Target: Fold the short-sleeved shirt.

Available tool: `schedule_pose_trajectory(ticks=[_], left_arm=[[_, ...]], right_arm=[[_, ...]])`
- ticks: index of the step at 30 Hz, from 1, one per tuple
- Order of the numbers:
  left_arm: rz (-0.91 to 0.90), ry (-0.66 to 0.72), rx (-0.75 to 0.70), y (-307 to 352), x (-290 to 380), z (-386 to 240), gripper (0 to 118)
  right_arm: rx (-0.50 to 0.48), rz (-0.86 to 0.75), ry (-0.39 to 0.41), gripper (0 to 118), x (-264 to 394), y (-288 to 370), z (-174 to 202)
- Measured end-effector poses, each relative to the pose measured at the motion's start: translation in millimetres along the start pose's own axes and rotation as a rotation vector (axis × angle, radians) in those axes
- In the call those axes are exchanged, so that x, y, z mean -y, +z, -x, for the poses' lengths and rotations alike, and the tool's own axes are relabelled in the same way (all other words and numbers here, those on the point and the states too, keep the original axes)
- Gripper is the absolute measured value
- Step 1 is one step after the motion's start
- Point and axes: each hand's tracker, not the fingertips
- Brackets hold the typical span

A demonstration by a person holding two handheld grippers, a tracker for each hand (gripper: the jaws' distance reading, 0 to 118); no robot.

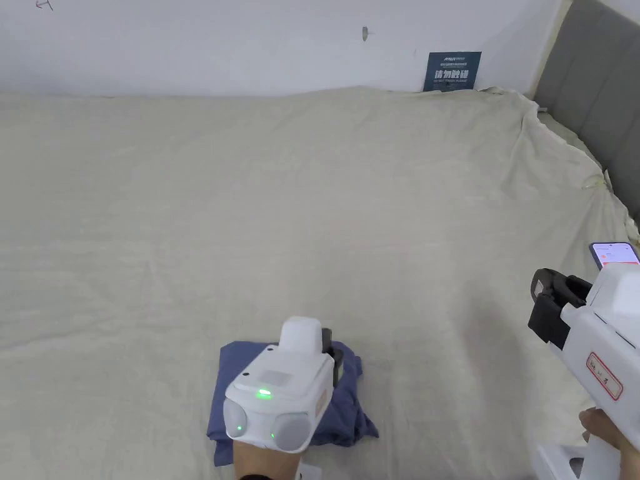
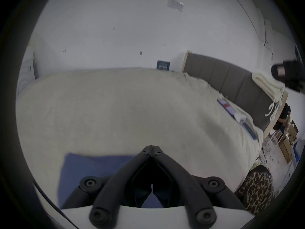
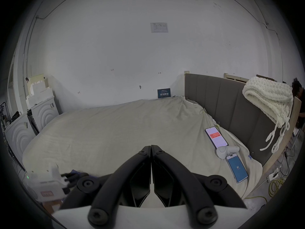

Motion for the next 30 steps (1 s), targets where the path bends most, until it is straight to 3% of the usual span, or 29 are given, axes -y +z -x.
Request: schedule_pose_trajectory(ticks=[14, 30], left_arm=[[-0.318, -0.05, -0.189, 107, -91, 86, 0], [-0.481, -0.02, -0.353, 164, -94, 138, 0]], right_arm=[[-0.089, -0.137, 0.047, 0, -28, 14, 62], [-0.11, -0.237, 0.082, 0, -26, 20, 102]])
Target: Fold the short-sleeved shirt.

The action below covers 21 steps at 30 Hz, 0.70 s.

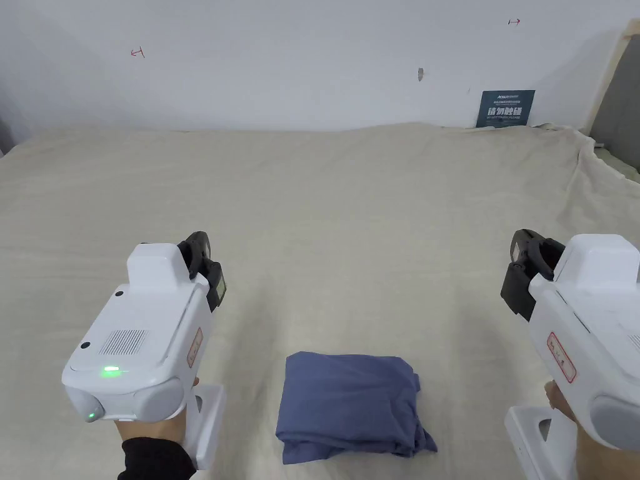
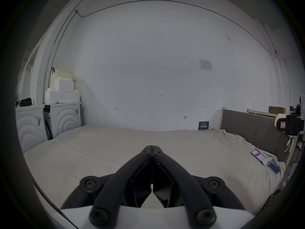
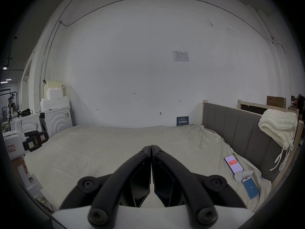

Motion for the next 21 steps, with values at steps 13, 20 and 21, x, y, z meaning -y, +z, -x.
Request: schedule_pose_trajectory(ticks=[13, 20, 21], left_arm=[[0.005, 0.011, -0.01, -1, 4, 7, 0], [0.017, 0.017, -0.009, 0, 7, 18, 0], [0.02, 0.016, -0.011, 0, 8, 20, 0]], right_arm=[[-0.072, 0.082, -0.016, 0, 31, -16, 27], [-0.166, 0.199, -0.012, 0, 97, -49, 64], [-0.174, 0.216, -0.008, 0, 107, -53, 69]])
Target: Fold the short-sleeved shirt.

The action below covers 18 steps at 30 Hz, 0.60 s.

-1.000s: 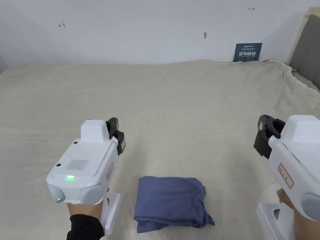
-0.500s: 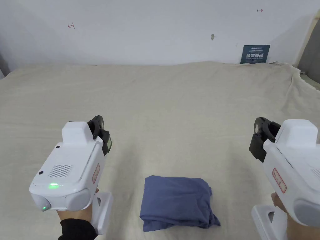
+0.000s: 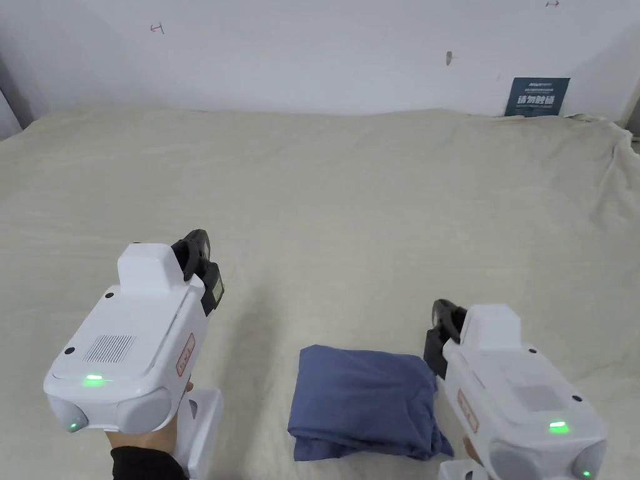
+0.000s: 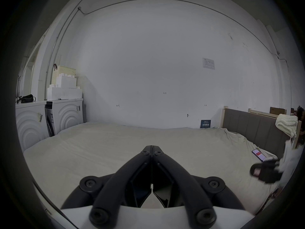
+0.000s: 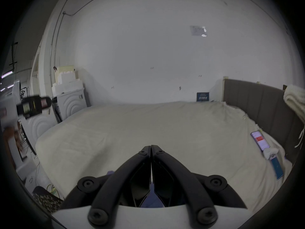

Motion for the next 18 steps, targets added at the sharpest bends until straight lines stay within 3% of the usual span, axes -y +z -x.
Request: schedule_pose_trajectory(ticks=[10, 14, 18], left_arm=[[0.032, 0.009, -0.02, 2, 7, 23, 0], [0.053, 0.031, -0.023, 0, 14, 31, 0], [0.079, 0.038, -0.024, -2, 25, 32, 0]], right_arm=[[-0.07, 0.2, 0.036, 0, 87, -59, 24], [-0.032, 0.245, 0.043, 0, 109, -67, 25], [-0.005, 0.264, -0.001, 0, 123, -68, 16]])
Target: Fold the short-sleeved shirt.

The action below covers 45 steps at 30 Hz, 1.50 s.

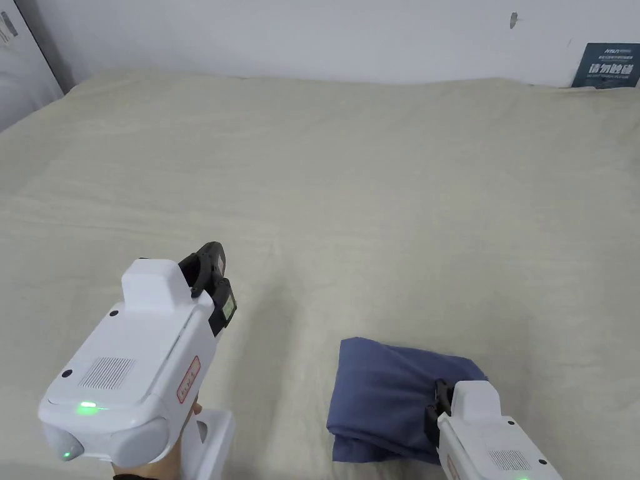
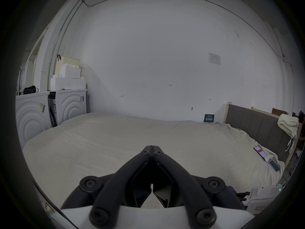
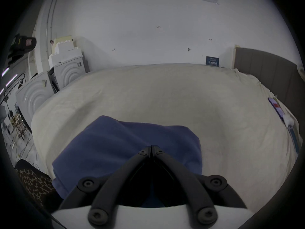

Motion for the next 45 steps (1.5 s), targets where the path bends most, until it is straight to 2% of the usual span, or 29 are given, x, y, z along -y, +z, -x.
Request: schedule_pose_trajectory(ticks=[5, 8, 13, 14, 16, 17, 19, 21, 23, 26, 29, 32, 34, 37, 38, 41, 45], left_arm=[[0.043, 0.019, 0.016, -5, 15, -4, 0], [0.067, 0.025, 0.033, -7, 25, -9, 0], [0.154, 0.046, 0.114, -14, 43, -24, 0], [0.193, 0.064, 0.14, -18, 47, -27, 3], [0.307, 0.115, 0.179, -32, 57, -32, 13], [0.386, 0.161, 0.209, -42, 63, -34, 22], [0.545, 0.253, 0.251, -60, 77, -36, 56], [0.678, 0.308, 0.287, -77, 95, -39, 79], [0.76, 0.308, 0.322, -89, 111, -44, 85], [0.845, 0.305, 0.323, -102, 130, -51, 85], [0.89, 0.364, 0.311, -114, 144, -48, 85], [0.936, 0.404, 0.368, -123, 148, -45, 82], [0.947, 0.396, 0.401, -126, 146, -42, 66], [1.006, 0.438, 0.487, -134, 147, -41, 55], [1.024, 0.459, 0.511, -135, 149, -41, 48], [1.042, 0.417, 0.499, -141, 155, -43, 40], [1.061, 0.452, 0.518, -144, 154, -40, 24]], right_arm=[[0.017, 0.027, 0.077, 0, 6, -7, 6], [0.006, 0.038, 0.006, 0, 5, -8, 2], [-0.007, 0.033, 0.002, 0, 5, -7, 0], [-0.007, 0.034, 0.005, 0, 5, -7, 0], [-0.009, 0.035, 0.003, 0, 5, -6, 0], [-0.01, 0.035, -0.003, 0, 5, -6, 0], [-0.016, 0.036, -0.015, 0, 5, -5, -2], [-0.019, 0.035, -0.022, 0, 5, -5, -2], [-0.02, 0.035, -0.021, 0, 6, -5, -3], [-0.02, 0.034, -0.021, 0, 6, -5, -2], [-0.022, 0.036, -0.02, 0, 5, -5, -3], [-0.024, 0.038, -0.021, 0, 5, -4, -3], [-0.026, 0.039, -0.021, 0, 5, -4, -3], [-0.029, 0.04, -0.02, 0, 5, -4, -4], [-0.029, 0.04, -0.02, 0, 5, -4, -4], [-0.032, 0.042, -0.024, 0, 5, -3, -4], [-0.036, 0.045, -0.024, 0, 4, -3, -5]])
